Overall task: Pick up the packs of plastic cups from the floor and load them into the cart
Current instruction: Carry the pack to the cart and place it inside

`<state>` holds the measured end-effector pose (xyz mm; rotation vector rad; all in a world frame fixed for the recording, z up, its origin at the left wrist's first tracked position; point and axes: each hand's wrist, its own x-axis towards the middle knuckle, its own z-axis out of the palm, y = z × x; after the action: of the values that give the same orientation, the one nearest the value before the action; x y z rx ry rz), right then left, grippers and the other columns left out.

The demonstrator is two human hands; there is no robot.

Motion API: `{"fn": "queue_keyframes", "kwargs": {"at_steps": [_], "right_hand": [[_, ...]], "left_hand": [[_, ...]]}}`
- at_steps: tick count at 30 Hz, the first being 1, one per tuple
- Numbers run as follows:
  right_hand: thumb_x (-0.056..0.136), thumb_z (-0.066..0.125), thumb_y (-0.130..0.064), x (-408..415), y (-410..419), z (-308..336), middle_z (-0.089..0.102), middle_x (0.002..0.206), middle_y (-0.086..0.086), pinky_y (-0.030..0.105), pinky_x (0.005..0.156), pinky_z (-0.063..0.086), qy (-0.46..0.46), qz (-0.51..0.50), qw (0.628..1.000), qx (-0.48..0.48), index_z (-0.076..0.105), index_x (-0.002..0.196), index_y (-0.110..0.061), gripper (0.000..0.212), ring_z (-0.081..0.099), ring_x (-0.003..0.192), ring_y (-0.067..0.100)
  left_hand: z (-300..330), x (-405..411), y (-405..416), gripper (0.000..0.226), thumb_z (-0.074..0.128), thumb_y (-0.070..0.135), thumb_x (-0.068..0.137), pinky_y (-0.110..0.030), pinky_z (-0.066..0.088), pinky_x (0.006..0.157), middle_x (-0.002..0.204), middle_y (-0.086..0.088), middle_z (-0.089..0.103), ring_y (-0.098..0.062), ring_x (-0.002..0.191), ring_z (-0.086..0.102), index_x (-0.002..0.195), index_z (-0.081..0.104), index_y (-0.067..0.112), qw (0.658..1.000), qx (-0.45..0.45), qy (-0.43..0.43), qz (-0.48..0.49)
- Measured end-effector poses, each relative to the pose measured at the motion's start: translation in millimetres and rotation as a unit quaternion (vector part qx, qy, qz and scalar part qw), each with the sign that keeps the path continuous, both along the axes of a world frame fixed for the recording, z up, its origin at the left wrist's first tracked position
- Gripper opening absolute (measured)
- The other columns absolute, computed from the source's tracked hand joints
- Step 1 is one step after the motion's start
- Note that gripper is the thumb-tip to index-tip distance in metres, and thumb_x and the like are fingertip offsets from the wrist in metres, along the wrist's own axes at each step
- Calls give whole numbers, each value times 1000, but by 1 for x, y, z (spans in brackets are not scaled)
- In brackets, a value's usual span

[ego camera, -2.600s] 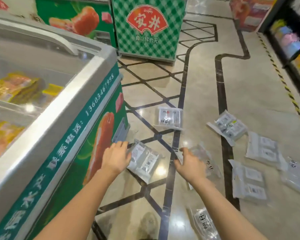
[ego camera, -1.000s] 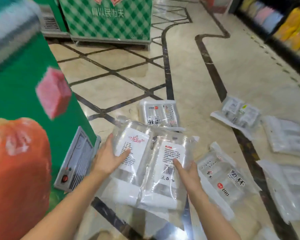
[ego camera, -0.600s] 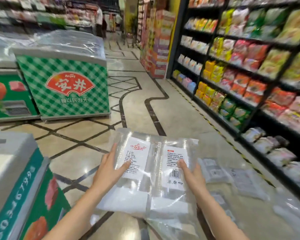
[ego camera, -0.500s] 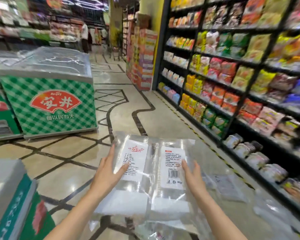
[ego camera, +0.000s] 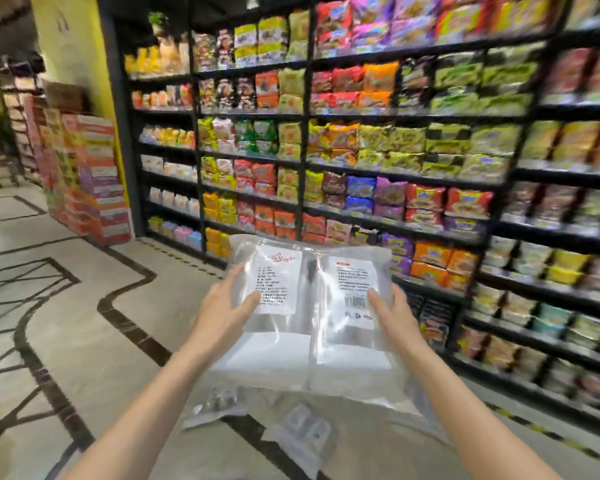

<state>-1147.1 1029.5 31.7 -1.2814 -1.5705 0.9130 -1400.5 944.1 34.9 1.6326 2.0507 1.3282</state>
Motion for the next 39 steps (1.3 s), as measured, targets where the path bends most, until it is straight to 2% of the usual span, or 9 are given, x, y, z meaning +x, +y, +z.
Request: {"fn": "queue_keyframes", "kwargs": {"at_steps": [5, 9, 12, 15, 20, 24, 29, 32, 39], "right_hand": [[93, 47, -43, 117, -11, 0, 41, 144, 2, 32, 94, 34, -22, -126, 992, 4, 27, 143, -17, 60, 43, 125, 22], [93, 46, -44, 228, -25, -3, 34, 149, 3, 35, 105, 31, -31, -224, 974, 4, 20, 146, -16, 66, 36, 135, 25], [93, 46, -45, 311, -38, -6, 36, 147, 5, 34, 100, 33, -36, -304, 952, -4, 19, 146, -16, 66, 38, 132, 27], [93, 48, -45, 399, -49, -2, 35, 147, 4, 30, 97, 33, -31, -359, 933, 6, 19, 146, -15, 68, 38, 132, 24], [90, 49, -51, 549, -66, 15, 35, 147, 3, 41, 104, 37, -34, -439, 898, 9, 18, 146, -19, 71, 40, 131, 27], [90, 51, -47, 640, -77, 28, 39, 144, 1, 34, 95, 37, -18, -497, 867, 24, 19, 146, -19, 70, 43, 128, 25], [93, 49, -42, 741, -75, 21, 34, 149, 4, 34, 99, 33, -24, -561, 827, 31, 18, 147, -18, 67, 35, 134, 25], [93, 48, -43, 800, -59, 12, 46, 139, 6, 30, 83, 32, -46, -598, 800, 12, 23, 143, -20, 61, 46, 123, 28], [93, 51, -33, 951, 10, 12, 50, 130, 6, 29, 84, 35, -64, -648, 758, 29, 34, 137, -15, 50, 49, 119, 27]], "left_hand": [[-4, 109, 52, 66, 51, 49, 86, -37, 28, 109, 149, 1, 35, -19, 137, 32, 144, 26, 30, 993, 9, -2, -117], [-10, 221, 90, 71, 53, 48, 85, -34, 28, 107, 151, 2, 33, -19, 137, 32, 145, 24, 24, 976, 28, -5, -218], [-15, 316, 112, 72, 49, 51, 86, -36, 27, 108, 153, 4, 28, -18, 139, 28, 146, 20, 25, 960, 25, 1, -278], [-11, 414, 130, 83, 41, 64, 73, -41, 31, 106, 150, 4, 32, -18, 137, 31, 145, 20, 30, 943, 13, -5, -331], [-2, 580, 158, 84, 39, 70, 73, -41, 28, 111, 153, 6, 27, -16, 140, 27, 146, 19, 32, 899, 48, -14, -436], [10, 695, 171, 80, 43, 59, 78, -36, 24, 110, 154, 4, 26, -18, 140, 25, 146, 20, 26, 874, 64, -16, -482], [6, 821, 200, 72, 50, 52, 82, -30, 27, 107, 151, 10, 28, -12, 135, 31, 145, 24, 28, 833, 87, -19, -546], [-6, 894, 223, 68, 59, 38, 87, -34, 30, 105, 149, 1, 34, -19, 135, 34, 145, 26, 23, 836, 66, -38, -543], [-12, 1081, 309, 71, 59, 35, 87, -37, 27, 109, 152, 0, 29, -21, 138, 30, 146, 21, 22, 809, 68, -52, -581]]}}
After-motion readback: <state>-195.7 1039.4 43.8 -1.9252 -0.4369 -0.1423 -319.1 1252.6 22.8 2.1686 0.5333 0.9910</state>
